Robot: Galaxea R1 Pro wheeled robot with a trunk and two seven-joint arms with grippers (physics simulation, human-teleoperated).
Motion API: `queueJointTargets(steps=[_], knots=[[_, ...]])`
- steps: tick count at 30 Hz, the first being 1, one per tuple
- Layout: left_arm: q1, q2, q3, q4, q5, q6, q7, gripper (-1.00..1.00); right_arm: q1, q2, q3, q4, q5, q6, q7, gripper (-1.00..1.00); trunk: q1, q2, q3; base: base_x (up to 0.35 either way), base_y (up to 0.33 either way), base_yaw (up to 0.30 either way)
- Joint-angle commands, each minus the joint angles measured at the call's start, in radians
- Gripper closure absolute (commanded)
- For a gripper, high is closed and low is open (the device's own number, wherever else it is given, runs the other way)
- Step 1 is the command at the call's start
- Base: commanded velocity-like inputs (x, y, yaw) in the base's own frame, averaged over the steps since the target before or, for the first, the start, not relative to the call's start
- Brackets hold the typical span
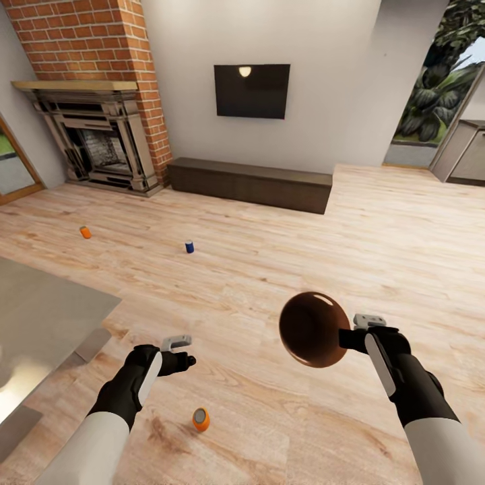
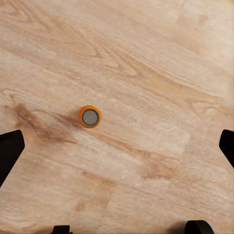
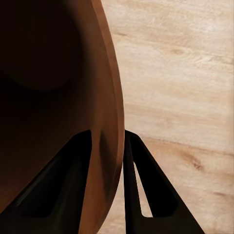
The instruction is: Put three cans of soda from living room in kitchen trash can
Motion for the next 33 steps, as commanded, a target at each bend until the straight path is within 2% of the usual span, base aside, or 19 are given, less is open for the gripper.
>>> queueJointTargets(steps=[1,11,33], knots=[[0.000,0.000,0.000,0.000,0.000,0.000,0.000,-1.00,-0.001,-0.001,0.000,-0.003,-0.011,-0.001,0.003,1.00,0.004,-0.007,-0.005,0.000,0.000,0.000],[0.000,-0.012,0.000,0.000,-0.001,0.000,0.001,-1.00,-0.069,-0.010,-0.008,-0.050,-0.011,0.017,0.008,1.00,0.042,-0.077,-0.052,0.000,0.000,0.000],[0.002,-0.020,-0.001,0.000,-0.001,0.000,0.008,-1.00,-0.073,-0.005,-0.002,-0.057,-0.011,0.005,0.012,1.00,0.127,-0.231,-0.155,0.000,0.000,0.000]])
